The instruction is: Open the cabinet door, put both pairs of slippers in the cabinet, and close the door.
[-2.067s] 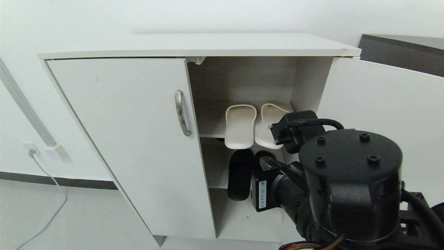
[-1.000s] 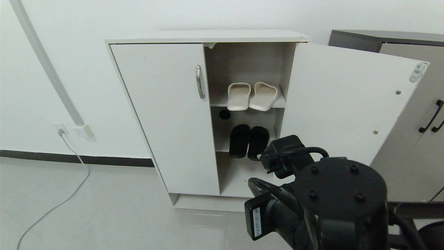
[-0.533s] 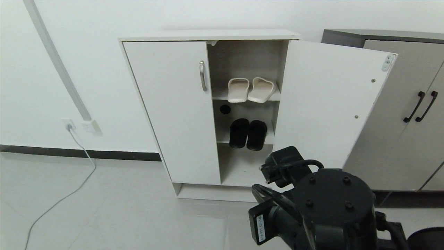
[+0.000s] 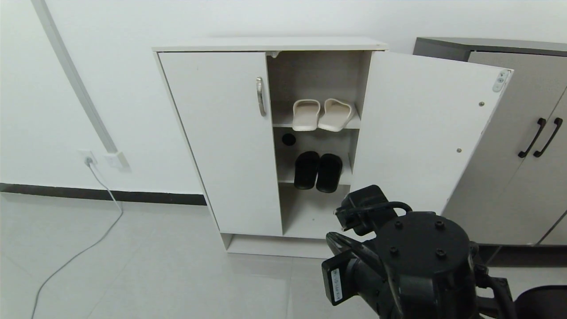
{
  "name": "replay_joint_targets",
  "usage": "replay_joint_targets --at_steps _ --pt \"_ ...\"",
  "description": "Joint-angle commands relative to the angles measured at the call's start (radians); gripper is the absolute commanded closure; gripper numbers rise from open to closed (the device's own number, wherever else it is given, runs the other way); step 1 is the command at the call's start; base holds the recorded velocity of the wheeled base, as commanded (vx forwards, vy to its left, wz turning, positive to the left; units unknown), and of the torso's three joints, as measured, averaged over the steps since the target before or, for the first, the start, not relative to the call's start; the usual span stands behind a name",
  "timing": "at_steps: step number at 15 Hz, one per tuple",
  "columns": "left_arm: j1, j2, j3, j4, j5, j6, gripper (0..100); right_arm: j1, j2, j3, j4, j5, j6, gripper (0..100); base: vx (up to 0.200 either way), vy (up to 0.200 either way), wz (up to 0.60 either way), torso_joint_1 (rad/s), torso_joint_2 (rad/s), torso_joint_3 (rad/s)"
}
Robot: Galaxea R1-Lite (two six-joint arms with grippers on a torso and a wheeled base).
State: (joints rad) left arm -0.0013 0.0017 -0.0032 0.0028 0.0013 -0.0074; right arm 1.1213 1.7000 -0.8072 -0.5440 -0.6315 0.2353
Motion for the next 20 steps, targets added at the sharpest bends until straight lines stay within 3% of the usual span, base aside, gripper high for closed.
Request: replay_joint_targets --at_steps 1,10,20 --pt "0.001 0.000 0.000 0.000 0.000 0.000 100 0.002 0.006 0.002 0.001 0.001 -0.001 100 0.000 0.000 0.00 0.000 0.00 0.000" --pt "0.001 0.000 0.000 0.000 0.000 -0.002 100 0.000 0.006 0.006 0.001 0.004 -0.001 100 0.000 0.000 0.00 0.000 -0.02 -0.020" --pt "0.000 0.000 0.000 0.000 0.000 -0.002 100 -0.018 0.017 0.011 0.001 0.018 -0.001 100 0.000 0.000 0.00 0.067 -0.40 -0.343"
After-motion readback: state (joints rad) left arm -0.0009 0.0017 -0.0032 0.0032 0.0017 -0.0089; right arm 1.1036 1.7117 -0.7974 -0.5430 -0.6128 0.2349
